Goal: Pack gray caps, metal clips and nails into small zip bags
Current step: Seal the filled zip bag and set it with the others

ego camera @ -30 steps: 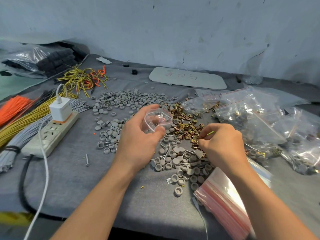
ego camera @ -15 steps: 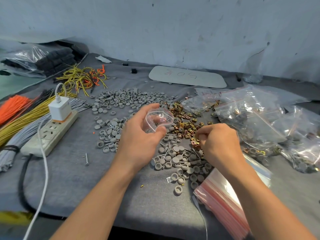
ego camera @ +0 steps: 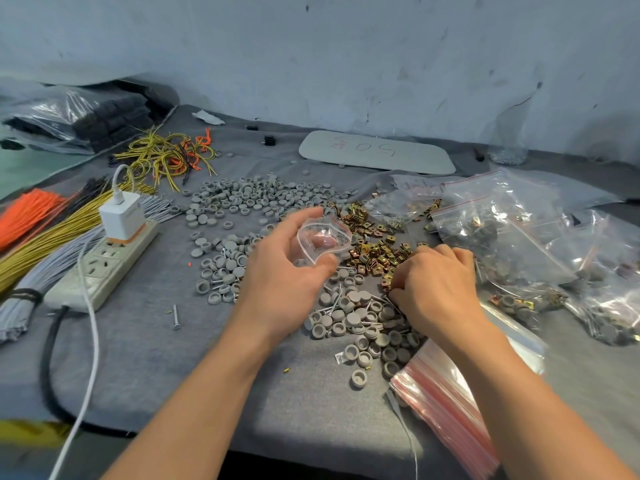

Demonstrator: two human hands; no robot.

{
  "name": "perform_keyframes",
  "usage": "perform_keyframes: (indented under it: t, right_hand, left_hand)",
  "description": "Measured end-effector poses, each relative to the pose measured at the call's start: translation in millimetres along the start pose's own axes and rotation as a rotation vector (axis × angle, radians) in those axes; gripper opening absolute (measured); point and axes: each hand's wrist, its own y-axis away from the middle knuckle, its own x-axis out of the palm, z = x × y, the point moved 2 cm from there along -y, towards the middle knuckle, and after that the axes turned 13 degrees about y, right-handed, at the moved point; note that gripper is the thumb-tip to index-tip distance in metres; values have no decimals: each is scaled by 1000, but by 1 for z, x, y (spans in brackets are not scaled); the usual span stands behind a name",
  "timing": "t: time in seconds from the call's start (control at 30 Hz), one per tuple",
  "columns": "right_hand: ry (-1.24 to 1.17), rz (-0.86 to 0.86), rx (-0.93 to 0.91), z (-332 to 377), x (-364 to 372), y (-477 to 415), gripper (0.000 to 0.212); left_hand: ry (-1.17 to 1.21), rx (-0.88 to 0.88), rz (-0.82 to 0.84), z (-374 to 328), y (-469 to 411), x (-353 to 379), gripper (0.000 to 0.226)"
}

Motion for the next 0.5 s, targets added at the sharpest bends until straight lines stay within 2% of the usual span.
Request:
perform_keyframes:
  t: [0.2, 0.37, 0.5]
  right_hand:
    - [-237, -34, 86, -5, -8, 0, 20]
    - [-324, 53, 97, -5, -9, 4, 35]
    - [-574, -110, 199, -9, -13, 6, 23]
  left_hand:
    - [-25, -6, -7, -1, 0, -2, 60]
    - [-44, -16, -1, -2, 1, -2, 60]
    - [-58, -22, 7, -3, 2, -1, 61]
